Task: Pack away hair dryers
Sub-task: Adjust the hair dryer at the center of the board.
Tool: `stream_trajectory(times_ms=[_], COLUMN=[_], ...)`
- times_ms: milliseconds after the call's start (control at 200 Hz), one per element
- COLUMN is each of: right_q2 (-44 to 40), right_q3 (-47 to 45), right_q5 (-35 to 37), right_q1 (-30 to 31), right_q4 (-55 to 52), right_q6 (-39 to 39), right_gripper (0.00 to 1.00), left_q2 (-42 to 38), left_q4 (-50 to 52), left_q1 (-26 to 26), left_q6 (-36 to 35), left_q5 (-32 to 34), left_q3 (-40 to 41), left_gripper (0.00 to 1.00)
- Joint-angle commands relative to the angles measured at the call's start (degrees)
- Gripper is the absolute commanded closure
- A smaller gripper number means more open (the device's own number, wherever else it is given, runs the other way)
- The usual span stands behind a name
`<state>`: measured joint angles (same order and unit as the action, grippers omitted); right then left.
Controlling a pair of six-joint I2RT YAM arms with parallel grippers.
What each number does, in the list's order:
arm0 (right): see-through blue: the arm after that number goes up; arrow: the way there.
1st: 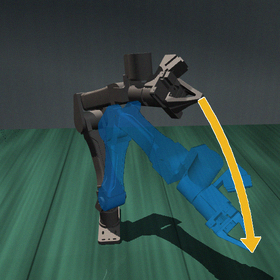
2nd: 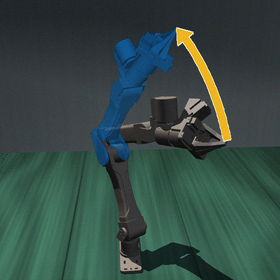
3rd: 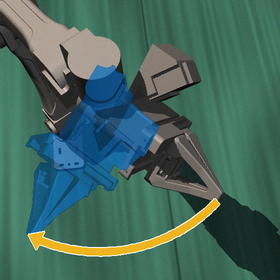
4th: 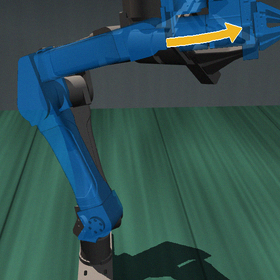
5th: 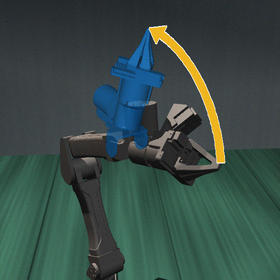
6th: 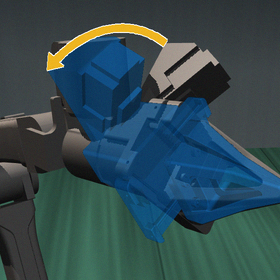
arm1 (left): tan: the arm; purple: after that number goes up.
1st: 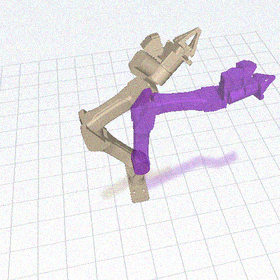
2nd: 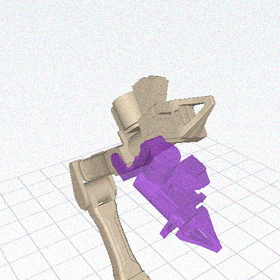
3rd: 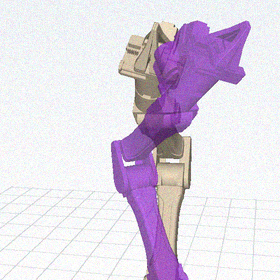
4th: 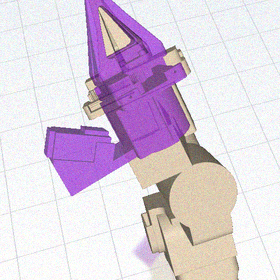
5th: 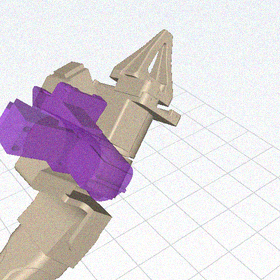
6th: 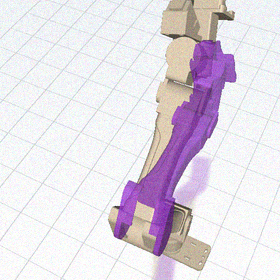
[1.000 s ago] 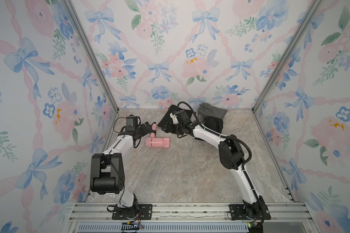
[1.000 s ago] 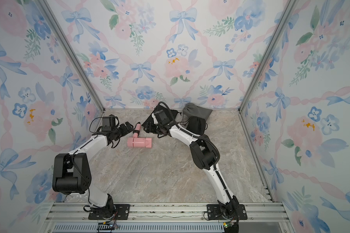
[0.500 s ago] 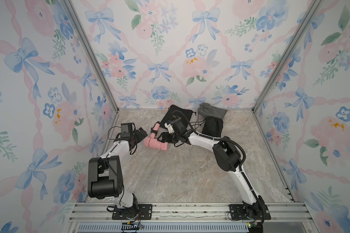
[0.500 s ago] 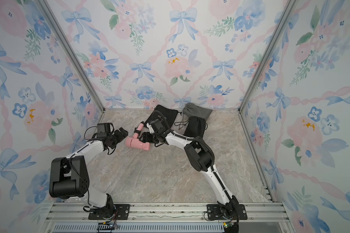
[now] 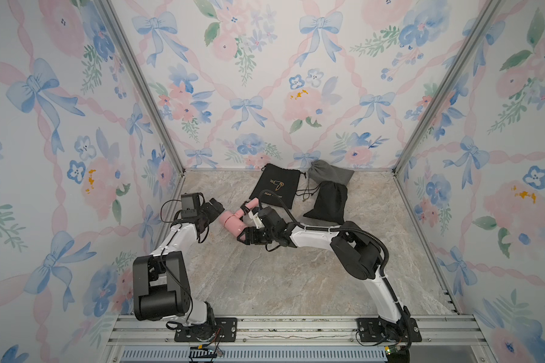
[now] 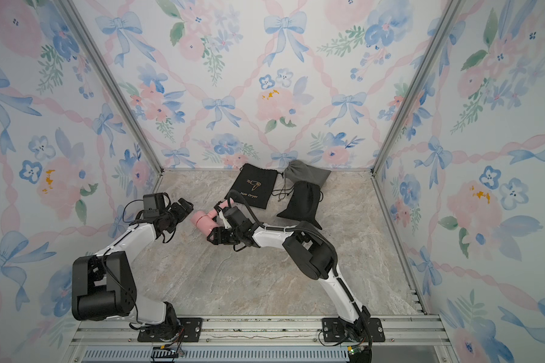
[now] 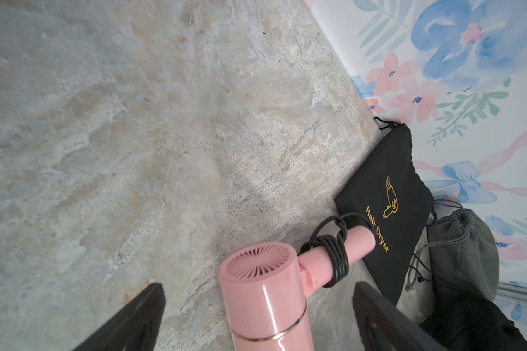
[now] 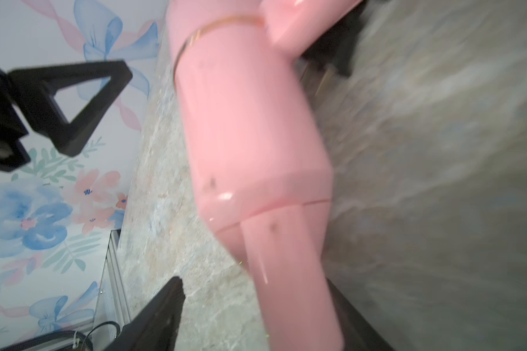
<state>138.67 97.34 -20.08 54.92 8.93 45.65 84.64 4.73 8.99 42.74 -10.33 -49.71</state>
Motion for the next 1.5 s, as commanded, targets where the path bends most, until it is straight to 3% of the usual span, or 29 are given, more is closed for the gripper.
stream_trajectory(times_ms=[0,260,345,500,615,830,1065,1495], right_q2=[-2.64,-14.67,-18.65,-21.4,-22.93,-29.5,-34.24,-31.47], right_q3=[-1.19,-11.01,-12.79,-10.39,-9.01,-12.74,-18.58,-15.96], right_q5=[2.04,8.14,9.85,8.18,5.26,3.29,2.87,2.21], right_q1=[3.49,2.31,0.4,-5.02,-9.97,-15.0,-15.78,-15.89], right_q4=[5.55,-0.91,-5.01,-14.57,-17.37,-15.33,-12.14,-16.6], right_q6=[1.56,-9.3,-16.51,-32.17,-39.63,-42.95,-42.21,-55.68], right_gripper=[0.3,0.29,0.28,0.27,0.27,0.27,0.26,0.25], left_q2=[-1.75,-2.12,-2.11,-1.61,-1.03,3.28,10.4,23.19], left_q4=[-0.34,-0.36,-0.39,-0.34,-0.34,-0.91,-0.95,-0.69], left_q1=[0.42,0.42,-0.06,-3.07,-6.01,-7.13,-8.96,-15.74], left_q6=[0.81,-0.19,-0.44,-1.0,-0.49,-0.23,-0.99,-2.21], left_q5=[0.26,0.12,-0.13,0.45,1.32,0.8,-0.26,-2.8], left_q3=[1.0,2.51,2.82,2.87,2.96,0.12,-7.39,-22.77], left_gripper=[0.02,0.02,0.02,0.02,0.02,0.02,0.03,0.05])
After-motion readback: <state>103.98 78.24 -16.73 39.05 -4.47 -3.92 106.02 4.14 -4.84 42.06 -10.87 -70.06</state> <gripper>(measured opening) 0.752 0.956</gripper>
